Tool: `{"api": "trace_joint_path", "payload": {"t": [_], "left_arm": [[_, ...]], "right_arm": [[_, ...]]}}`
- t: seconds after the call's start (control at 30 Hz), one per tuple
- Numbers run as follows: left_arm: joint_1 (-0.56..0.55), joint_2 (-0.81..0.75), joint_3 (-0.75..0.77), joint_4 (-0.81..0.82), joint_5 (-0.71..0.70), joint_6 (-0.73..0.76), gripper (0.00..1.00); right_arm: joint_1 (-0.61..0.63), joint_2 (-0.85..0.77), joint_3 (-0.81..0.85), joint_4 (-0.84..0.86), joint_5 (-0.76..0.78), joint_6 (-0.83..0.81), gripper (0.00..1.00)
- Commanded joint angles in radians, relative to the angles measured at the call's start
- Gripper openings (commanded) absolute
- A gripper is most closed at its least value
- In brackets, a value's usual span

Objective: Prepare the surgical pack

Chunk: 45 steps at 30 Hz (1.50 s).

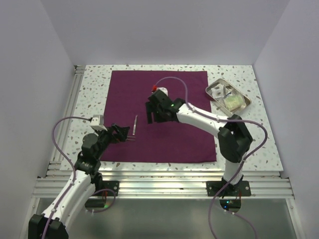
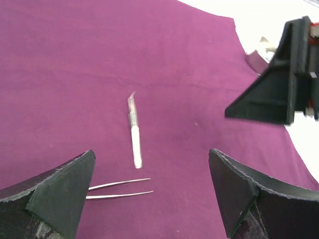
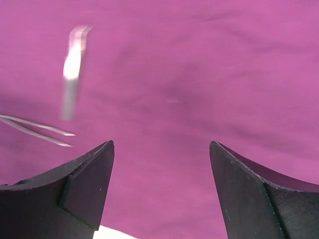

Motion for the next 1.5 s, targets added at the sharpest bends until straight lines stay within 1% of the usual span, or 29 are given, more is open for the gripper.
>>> {"api": "trace_joint_path", "payload": {"t": [0.0, 0.07, 0.13, 0.17, 0.3, 0.37, 0.47, 0.53, 0.57, 0.7, 0.83, 1.03, 1.13, 1.17, 1.23, 1.27, 1.4, 1.47], "left_arm": [[-0.007, -0.020, 0.035, -0.044, -0.099, -0.015, 1.00], [-0.007, -0.028, 0.045, -0.077, -0.152, -0.022, 1.00], [-0.007, -0.040, 0.056, -0.104, -0.192, -0.038, 1.00], [-0.007, -0.046, 0.061, -0.131, -0.235, -0.044, 1.00], [-0.006, -0.100, 0.067, -0.186, -0.335, -0.085, 1.00], [-0.006, -0.131, 0.067, -0.214, -0.384, -0.099, 1.00], [-0.006, -0.164, 0.065, -0.228, -0.419, -0.104, 1.00], [-0.007, -0.175, 0.065, -0.228, -0.427, -0.105, 1.00], [-0.006, -0.183, 0.065, -0.260, -0.432, -0.105, 1.00], [-0.006, -0.183, 0.067, -0.262, -0.430, -0.101, 1.00], [-0.006, -0.177, 0.073, -0.260, -0.419, -0.093, 1.00], [-0.006, -0.169, 0.076, -0.254, -0.401, -0.082, 1.00], [-0.007, -0.168, 0.078, -0.249, -0.387, -0.076, 1.00], [-0.007, -0.166, 0.078, -0.249, -0.384, -0.076, 1.00], [-0.007, -0.166, 0.078, -0.248, -0.380, -0.075, 1.00], [-0.007, -0.165, 0.078, -0.248, -0.377, -0.073, 1.00], [-0.006, -0.160, 0.078, -0.245, -0.369, -0.070, 1.00], [-0.006, -0.158, 0.079, -0.245, -0.366, -0.069, 1.00]], "right_arm": [[0.081, 0.060, 0.057, 0.082, 0.142, 0.240, 0.81], [0.118, 0.112, 0.096, 0.087, 0.179, 0.275, 0.79], [0.144, 0.137, 0.110, 0.128, 0.202, 0.320, 0.74], [0.150, 0.157, 0.110, 0.142, 0.217, 0.335, 0.73], [0.175, 0.224, 0.134, 0.184, 0.242, 0.412, 0.72], [0.185, 0.267, 0.182, 0.176, 0.260, 0.418, 0.70], [0.195, 0.309, 0.254, 0.151, 0.287, 0.418, 0.68], [0.198, 0.353, 0.309, 0.124, 0.290, 0.416, 0.67], [0.199, 0.365, 0.324, 0.118, 0.288, 0.416, 0.67], [0.202, 0.428, 0.408, 0.079, 0.291, 0.407, 0.65], [0.204, 0.496, 0.470, 0.038, 0.284, 0.401, 0.59], [0.213, 0.568, 0.580, -0.049, 0.299, 0.386, 0.55], [0.214, 0.582, 0.590, -0.063, 0.305, 0.383, 0.48], [0.213, 0.582, 0.588, -0.065, 0.307, 0.381, 0.43], [0.214, 0.582, 0.584, -0.068, 0.308, 0.380, 0.39], [0.213, 0.576, 0.581, -0.070, 0.310, 0.377, 0.35], [0.214, 0.565, 0.567, -0.077, 0.316, 0.366, 0.29], [0.214, 0.569, 0.588, -0.097, 0.322, 0.352, 0.29]]}}
